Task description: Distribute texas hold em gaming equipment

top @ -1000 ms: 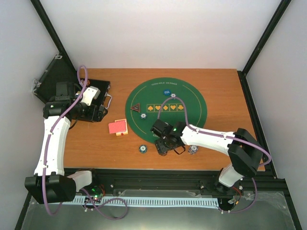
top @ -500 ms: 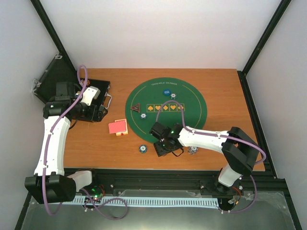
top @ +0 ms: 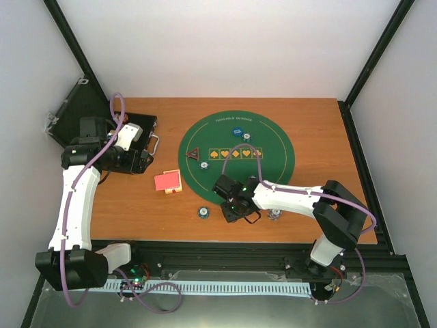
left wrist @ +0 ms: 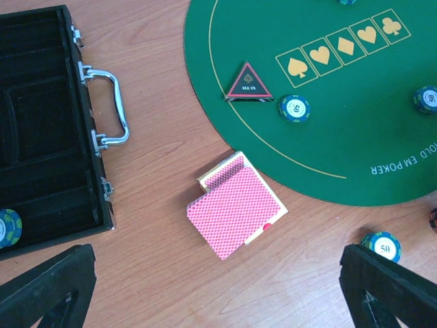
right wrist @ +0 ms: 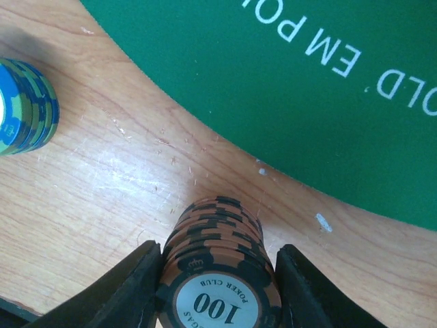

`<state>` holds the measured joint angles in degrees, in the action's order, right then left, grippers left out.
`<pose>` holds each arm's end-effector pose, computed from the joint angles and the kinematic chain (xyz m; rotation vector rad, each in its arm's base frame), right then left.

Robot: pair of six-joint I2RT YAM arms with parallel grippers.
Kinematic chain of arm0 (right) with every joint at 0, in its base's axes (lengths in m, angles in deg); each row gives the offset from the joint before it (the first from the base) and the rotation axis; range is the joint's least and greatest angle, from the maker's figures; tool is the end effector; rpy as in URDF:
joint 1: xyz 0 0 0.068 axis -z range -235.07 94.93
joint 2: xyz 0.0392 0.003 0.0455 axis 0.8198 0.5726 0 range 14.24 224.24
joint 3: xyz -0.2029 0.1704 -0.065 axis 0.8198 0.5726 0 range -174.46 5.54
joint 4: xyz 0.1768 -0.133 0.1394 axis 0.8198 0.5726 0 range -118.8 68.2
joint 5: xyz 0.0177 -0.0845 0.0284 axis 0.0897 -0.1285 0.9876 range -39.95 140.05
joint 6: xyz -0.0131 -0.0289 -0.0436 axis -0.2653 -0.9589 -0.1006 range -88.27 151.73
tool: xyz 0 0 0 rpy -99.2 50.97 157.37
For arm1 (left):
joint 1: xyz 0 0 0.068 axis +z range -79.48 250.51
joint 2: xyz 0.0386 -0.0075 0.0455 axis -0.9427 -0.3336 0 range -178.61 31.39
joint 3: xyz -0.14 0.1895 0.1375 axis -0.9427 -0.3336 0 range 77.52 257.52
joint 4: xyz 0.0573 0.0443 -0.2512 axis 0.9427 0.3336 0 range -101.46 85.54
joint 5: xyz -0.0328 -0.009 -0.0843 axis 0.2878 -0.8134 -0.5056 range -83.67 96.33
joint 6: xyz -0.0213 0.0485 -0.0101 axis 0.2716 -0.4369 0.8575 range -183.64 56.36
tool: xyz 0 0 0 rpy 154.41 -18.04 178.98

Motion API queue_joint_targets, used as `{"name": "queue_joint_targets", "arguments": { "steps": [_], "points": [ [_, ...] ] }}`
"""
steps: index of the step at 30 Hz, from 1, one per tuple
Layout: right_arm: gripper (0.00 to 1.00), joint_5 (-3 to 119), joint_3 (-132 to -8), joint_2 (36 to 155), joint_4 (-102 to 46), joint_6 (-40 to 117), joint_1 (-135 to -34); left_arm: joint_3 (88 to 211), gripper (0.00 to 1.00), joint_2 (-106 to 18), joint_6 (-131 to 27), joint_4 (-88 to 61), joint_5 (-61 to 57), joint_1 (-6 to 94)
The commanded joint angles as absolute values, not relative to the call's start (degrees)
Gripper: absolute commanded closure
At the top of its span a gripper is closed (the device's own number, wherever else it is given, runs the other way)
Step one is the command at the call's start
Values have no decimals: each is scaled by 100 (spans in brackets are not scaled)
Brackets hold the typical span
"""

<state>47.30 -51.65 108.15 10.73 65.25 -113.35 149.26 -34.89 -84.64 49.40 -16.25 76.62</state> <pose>0.1572 0.2511 0.1721 -0.6207 2.8668 0.2054 0.2129 0.0090 0.3502 0.4689 2.4116 -0.2971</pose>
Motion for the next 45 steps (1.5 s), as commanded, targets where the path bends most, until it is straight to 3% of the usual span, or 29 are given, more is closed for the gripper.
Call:
{"name": "queue_joint_targets", "arguments": {
  "steps": [1, 19, 45],
  "points": [
    [57, 4620, -5135, 10750, 1084, 6575, -11398, 14935, 0, -3437, -8469, 4842, -1634, 7693],
    [58, 4274, -6050, 10561, 1937, 6268, -11396, 14950, 0, -3444, -8465, 4849, -1702, 7692],
    [57, 4515, -5427, 10996, 1332, 6327, -11398, 14945, 0, -3435, -8465, 4819, -1637, 7693]
  ]
}}
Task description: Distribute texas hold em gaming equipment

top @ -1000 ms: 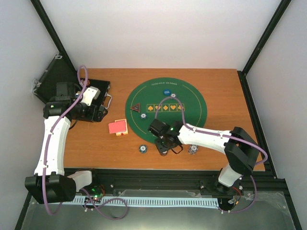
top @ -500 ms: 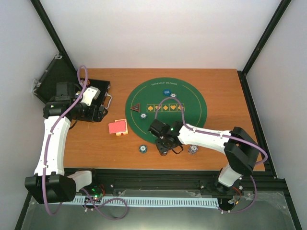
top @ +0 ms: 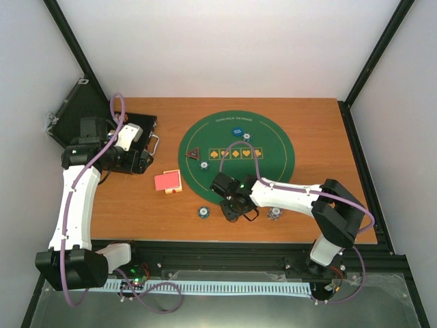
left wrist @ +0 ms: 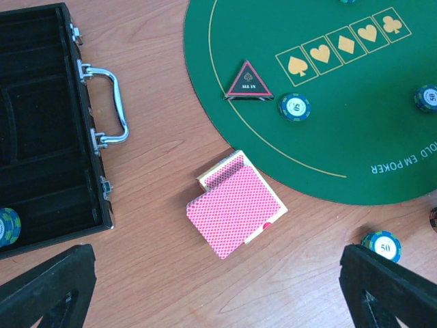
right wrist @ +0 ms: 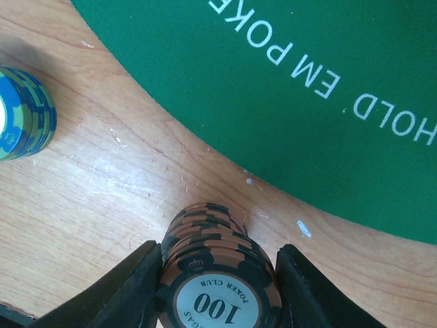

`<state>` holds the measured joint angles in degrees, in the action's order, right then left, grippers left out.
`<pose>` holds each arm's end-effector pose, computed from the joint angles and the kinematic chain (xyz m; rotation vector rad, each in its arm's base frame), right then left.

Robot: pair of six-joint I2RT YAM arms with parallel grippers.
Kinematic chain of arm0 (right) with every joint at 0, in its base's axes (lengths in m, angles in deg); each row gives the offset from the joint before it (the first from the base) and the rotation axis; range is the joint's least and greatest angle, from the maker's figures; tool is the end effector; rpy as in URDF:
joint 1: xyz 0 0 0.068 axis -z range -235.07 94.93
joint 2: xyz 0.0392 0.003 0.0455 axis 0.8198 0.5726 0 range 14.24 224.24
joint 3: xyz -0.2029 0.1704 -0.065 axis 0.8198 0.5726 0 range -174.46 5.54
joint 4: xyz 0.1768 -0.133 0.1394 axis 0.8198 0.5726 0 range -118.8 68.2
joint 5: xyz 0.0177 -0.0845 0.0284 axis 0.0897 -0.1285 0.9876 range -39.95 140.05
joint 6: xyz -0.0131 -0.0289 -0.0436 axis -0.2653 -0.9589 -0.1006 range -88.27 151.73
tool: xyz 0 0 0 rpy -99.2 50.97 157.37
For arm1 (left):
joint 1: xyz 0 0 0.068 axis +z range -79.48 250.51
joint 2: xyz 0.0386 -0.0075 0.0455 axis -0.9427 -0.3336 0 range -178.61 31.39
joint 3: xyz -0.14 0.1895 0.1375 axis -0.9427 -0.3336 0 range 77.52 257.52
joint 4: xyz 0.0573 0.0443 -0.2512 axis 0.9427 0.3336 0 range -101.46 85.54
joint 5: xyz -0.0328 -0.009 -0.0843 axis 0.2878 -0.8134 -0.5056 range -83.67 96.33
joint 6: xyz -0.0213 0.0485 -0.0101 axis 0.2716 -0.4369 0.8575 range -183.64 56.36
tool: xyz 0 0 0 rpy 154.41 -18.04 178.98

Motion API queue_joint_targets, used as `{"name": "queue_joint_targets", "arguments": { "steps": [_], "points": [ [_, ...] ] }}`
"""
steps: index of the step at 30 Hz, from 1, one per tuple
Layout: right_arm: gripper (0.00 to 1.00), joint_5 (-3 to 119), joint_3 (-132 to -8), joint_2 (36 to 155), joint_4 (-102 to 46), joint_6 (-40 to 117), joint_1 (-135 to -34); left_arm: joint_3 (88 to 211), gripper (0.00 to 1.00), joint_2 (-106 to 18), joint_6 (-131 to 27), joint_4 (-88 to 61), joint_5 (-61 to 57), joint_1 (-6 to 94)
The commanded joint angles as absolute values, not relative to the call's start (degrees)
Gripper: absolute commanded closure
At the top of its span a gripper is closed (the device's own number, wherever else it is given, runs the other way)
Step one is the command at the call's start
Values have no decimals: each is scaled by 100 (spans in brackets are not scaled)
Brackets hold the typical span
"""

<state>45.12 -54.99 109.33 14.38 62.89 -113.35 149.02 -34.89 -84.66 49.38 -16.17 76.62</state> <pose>0.1616 0.2556 0.1800 -0.6731 2.8479 0.1320 0.2129 0.0091 0.3490 0.4686 2.4156 -0.2969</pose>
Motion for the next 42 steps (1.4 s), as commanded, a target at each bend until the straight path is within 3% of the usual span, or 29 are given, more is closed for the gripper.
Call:
{"name": "queue_joint_targets", "arguments": {
  "steps": [1, 13, 42],
  "points": [
    [56, 4520, -5412, 10995, 1330, 6328, -11396, 14944, 0, -3435, -8465, 4816, -1639, 7689],
    [54, 4545, -5413, 10924, 1365, 6337, -11396, 14932, 0, -3426, -8465, 4823, -1642, 7693],
    [57, 4405, -6242, 10740, 1991, 6128, -11396, 14944, 0, -3453, -8474, 4822, -1653, 7691]
  ]
}}
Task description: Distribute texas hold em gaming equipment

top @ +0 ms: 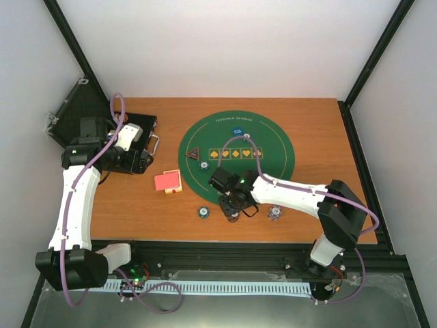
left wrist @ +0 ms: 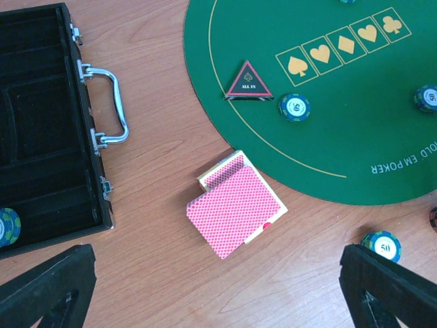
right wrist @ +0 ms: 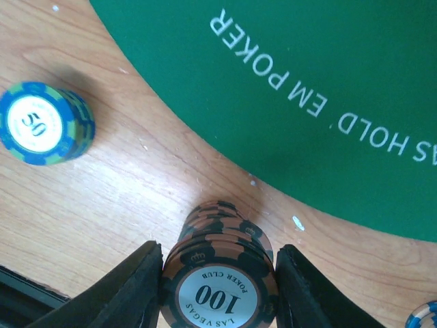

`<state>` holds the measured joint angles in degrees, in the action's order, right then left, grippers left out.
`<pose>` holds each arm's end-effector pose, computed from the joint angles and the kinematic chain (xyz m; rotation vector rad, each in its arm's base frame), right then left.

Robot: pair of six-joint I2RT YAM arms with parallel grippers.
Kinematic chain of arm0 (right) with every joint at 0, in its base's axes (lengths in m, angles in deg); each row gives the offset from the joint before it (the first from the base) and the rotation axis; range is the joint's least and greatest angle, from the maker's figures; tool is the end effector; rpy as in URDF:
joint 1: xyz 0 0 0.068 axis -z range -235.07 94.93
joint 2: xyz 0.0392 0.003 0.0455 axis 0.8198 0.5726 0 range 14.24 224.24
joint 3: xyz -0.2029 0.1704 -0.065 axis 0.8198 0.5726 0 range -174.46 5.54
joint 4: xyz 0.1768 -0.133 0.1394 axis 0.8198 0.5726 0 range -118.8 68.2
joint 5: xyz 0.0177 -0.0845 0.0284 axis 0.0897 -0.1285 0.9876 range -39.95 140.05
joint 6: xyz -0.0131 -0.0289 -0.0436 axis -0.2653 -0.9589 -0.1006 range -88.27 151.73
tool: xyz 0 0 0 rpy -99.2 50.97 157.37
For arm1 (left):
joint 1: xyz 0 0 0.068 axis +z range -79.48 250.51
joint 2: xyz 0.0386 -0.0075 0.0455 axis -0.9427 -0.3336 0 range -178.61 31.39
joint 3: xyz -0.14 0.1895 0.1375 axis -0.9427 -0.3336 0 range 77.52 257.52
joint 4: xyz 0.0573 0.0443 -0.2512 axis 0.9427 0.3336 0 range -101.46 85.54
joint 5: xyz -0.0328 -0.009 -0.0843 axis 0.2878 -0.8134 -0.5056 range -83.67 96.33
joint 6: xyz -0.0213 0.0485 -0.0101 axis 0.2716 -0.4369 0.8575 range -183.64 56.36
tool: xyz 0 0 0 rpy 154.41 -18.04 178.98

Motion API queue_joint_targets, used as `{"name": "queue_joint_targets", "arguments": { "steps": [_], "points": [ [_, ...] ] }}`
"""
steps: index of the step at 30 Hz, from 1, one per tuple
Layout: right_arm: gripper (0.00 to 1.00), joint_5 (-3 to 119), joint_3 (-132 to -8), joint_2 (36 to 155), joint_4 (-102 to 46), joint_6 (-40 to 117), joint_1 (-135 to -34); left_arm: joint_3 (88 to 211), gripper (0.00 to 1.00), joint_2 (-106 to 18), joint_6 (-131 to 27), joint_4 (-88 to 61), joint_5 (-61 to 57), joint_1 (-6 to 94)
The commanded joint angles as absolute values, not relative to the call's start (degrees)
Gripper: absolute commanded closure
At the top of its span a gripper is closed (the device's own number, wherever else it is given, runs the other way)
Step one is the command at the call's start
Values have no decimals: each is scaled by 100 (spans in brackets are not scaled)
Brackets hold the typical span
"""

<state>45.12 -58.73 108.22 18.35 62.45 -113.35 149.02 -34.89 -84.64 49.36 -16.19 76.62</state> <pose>0.1633 0.2584 0.2010 -0.6803 2.8340 0.1461 0.2129 0.0091 0.3490 0.4683 2.4153 -0.2973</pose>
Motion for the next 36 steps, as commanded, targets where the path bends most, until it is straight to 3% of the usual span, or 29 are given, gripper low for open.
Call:
{"name": "queue_joint_targets", "arguments": {
  "steps": [1, 18, 32, 36],
  "points": [
    [57, 4366, -6378, 10813, 2017, 6082, -11396, 14942, 0, -3452, -8474, 4822, -1651, 7693],
    [60, 4700, -10432, 14229, 2596, 5025, -10493, 15009, 0, -3506, -8489, 4882, -1559, 7693],
    [59, 4918, -11266, 15254, 2633, 5167, -10476, 14896, 0, -3497, -8588, 4796, -1483, 7692],
    [51, 4825, -11250, 15302, 2639, 5258, -10446, 14939, 0, -3488, -8574, 4803, -1514, 7688]
  ]
}}
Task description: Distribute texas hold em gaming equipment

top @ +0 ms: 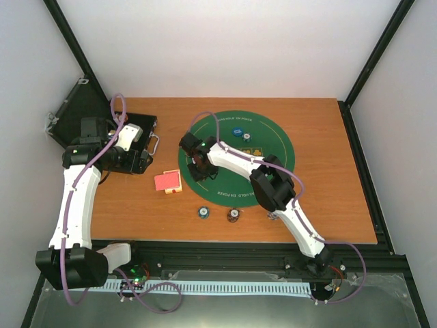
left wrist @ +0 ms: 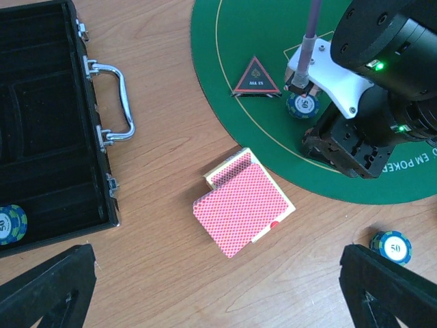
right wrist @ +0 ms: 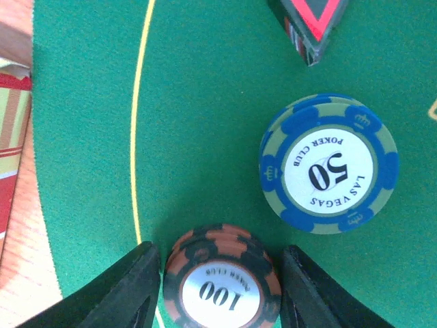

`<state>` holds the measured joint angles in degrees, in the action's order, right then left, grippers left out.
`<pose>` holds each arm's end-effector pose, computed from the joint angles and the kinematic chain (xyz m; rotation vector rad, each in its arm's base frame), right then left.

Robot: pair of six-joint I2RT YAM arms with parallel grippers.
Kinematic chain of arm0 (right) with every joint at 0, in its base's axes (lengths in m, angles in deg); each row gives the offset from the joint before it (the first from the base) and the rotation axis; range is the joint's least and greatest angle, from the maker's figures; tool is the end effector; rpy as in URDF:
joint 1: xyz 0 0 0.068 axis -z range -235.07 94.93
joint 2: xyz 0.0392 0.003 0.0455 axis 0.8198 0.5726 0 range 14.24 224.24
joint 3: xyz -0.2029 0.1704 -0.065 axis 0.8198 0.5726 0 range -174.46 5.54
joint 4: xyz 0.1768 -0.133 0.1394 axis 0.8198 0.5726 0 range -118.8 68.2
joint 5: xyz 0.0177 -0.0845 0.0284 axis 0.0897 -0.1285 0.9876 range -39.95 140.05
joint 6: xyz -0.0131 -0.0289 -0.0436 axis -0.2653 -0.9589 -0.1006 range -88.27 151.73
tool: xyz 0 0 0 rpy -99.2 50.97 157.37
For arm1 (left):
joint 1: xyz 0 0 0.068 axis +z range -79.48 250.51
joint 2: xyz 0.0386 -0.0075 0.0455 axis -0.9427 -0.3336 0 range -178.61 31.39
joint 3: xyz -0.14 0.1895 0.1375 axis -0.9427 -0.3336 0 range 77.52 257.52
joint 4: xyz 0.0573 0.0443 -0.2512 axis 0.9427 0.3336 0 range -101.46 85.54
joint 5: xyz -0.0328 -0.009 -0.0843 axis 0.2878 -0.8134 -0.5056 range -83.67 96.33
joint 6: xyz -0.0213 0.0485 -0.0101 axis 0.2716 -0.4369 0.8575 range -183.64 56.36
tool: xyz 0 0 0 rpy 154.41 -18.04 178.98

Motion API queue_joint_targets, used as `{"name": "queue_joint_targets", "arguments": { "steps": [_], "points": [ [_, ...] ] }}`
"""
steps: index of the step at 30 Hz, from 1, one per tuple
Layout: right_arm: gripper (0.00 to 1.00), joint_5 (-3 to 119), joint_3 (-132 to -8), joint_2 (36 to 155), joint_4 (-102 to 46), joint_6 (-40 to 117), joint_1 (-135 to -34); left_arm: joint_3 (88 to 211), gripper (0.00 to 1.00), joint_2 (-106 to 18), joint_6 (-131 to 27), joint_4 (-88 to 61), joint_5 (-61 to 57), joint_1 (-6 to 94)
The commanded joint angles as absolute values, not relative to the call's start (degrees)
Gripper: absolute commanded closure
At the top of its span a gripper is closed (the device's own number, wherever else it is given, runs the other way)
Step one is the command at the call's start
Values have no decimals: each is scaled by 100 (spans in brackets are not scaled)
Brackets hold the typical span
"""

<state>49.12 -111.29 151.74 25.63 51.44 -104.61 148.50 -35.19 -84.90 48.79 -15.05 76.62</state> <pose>0.3205 0.3749 0.1557 -0.7466 2.8145 0.1973 0.2150 0.0100 0.3457 0.4669 2.4257 -0.2733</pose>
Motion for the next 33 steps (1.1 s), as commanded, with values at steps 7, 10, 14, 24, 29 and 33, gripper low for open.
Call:
{"name": "queue_joint_targets", "arguments": {
  "steps": [7, 10, 14, 24, 29, 33],
  "points": [
    [35, 4816, -11008, 14922, 2654, 5355, -10444, 14959, 0, -3496, -8568, 4815, -1599, 7692],
    [32, 4756, -10633, 14432, 2601, 5424, -10463, 14941, 0, -3513, -8587, 4816, -1590, 7693],
    [22, 4659, -9712, 13419, 2377, 5586, -10555, 14922, 0, -3496, -8596, 4824, -1630, 7693],
    [10, 4256, -6411, 11206, 1800, 6511, -11308, 14935, 0, -3459, -8605, 4863, -1741, 7693],
    [8, 4334, -5555, 10661, 1568, 6789, -11455, 14996, 0, -3453, -8564, 4891, -1785, 7692],
    [9, 4455, -5301, 10554, 1419, 6804, -11496, 15046, 0, -3453, -8524, 4918, -1782, 7692]
  ]
}}
